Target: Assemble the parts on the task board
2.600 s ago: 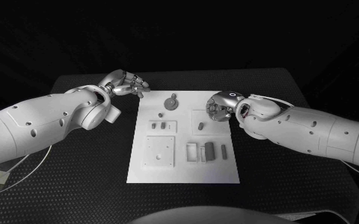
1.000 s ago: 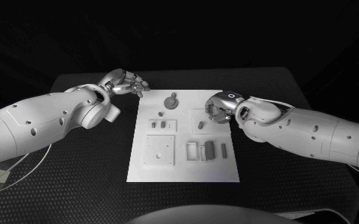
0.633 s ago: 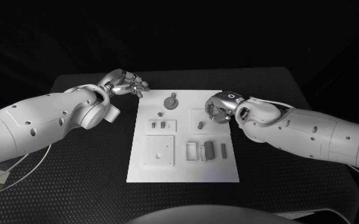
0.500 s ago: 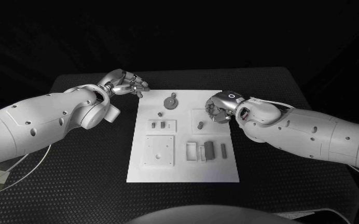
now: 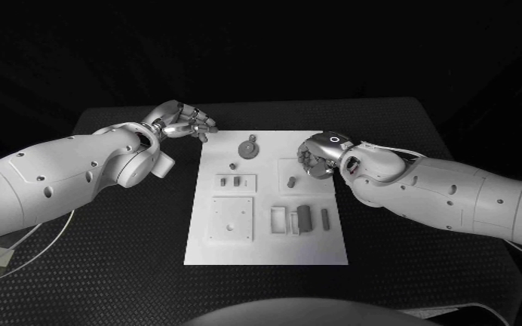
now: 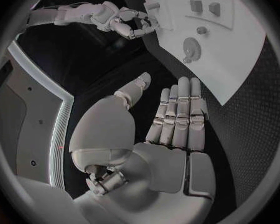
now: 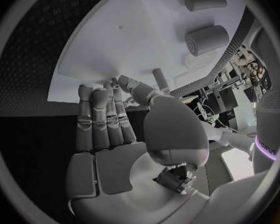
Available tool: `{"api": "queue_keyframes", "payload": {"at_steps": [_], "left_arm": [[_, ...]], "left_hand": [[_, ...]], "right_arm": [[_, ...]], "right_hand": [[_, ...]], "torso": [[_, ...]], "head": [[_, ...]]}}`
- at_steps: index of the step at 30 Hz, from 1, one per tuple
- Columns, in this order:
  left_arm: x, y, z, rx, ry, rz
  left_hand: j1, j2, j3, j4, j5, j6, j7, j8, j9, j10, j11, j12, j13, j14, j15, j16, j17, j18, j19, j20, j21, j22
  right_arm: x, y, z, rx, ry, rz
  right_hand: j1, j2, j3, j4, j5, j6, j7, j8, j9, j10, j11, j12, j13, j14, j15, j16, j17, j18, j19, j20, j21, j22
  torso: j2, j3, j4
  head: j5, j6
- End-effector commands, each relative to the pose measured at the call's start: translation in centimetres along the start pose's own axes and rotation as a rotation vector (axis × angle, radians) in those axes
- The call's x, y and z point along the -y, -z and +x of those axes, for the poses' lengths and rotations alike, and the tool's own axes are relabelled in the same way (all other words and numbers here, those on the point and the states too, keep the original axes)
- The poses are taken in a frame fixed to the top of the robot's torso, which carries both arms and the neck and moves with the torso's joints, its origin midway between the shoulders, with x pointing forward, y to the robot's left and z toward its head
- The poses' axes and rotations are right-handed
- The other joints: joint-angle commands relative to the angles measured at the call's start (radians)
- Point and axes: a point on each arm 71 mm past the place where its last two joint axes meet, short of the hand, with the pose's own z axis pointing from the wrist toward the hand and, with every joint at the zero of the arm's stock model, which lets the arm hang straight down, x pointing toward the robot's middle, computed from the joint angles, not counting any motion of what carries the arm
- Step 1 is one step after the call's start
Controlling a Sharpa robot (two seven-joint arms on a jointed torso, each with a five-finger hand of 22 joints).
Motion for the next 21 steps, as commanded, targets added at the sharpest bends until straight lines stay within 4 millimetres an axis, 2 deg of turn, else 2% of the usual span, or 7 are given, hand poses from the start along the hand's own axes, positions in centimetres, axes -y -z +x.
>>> {"api": "queue_keyframes", "payload": {"at_steps": [1,6,15,21], "left_arm": [[0.1,0.0,0.09,-0.012,0.002,0.007],[0.13,0.0,0.13,-0.015,0.003,0.008],[0.08,0.03,0.07,-0.013,0.002,0.006],[0.1,0.01,0.09,-0.012,0.002,0.007]], "left_hand": [[0.006,0.007,-0.005,-0.001,0.004,-0.004,0.002,0.001,-0.001,0.007,0.002,0.0,-0.001,0.007,0.0,-0.006,0.002,0.004,0.006,0.001,0.003,-0.002],[0.005,0.006,-0.006,-0.001,0.004,-0.004,0.002,0.001,-0.001,0.007,0.002,0.0,-0.001,0.007,0.0,-0.007,0.003,0.004,0.006,0.001,0.003,-0.002],[0.005,0.006,-0.006,0.0,0.004,-0.005,0.002,0.001,-0.001,0.007,0.002,0.0,-0.001,0.007,0.0,-0.007,0.004,0.004,0.006,0.001,0.003,-0.002],[0.005,0.006,-0.006,-0.001,0.004,-0.005,0.002,0.001,-0.002,0.007,0.002,-0.001,-0.001,0.007,0.0,-0.008,0.004,0.004,0.006,0.001,0.003,-0.002]], "right_arm": [[-0.54,0.01,0.62,-0.018,0.029,-0.021],[-0.58,0.0,0.58,-0.007,0.051,-0.02],[-0.48,0.0,0.64,-0.012,0.065,-0.016],[-0.59,-0.05,0.52,0.007,0.079,-0.018]], "right_hand": [[0.006,0.002,-0.006,-0.001,0.001,0.012,0.0,0.008,0.003,0.012,-0.003,0.005,0.005,0.001,-0.011,-0.002,0.0,0.045,0.01,-0.002,-0.002,0.003],[0.006,0.003,-0.008,0.0,0.001,0.025,-0.006,0.016,0.008,0.026,-0.009,0.009,0.012,0.012,-0.017,0.0,0.001,0.045,0.02,-0.006,0.002,0.006],[0.006,0.004,-0.009,0.001,0.001,0.035,-0.01,0.022,0.012,0.036,-0.014,0.011,0.017,0.02,-0.021,0.003,0.004,0.045,0.028,-0.01,0.005,0.009],[0.015,0.021,-0.007,-0.003,0.001,0.059,-0.021,0.036,0.024,0.062,-0.026,0.018,0.027,0.044,-0.034,0.013,0.011,0.045,0.05,-0.022,0.018,0.017]], "torso": [[0.001,0.0002,0.0003],[0.0,-0.0007,-0.0005],[0.0,0.0006,-0.0008],[0.0,0.0006,-0.001]], "head": [[0.001,-0.002],[0.001,-0.001],[0.002,-0.001],[0.0,-0.001]]}}
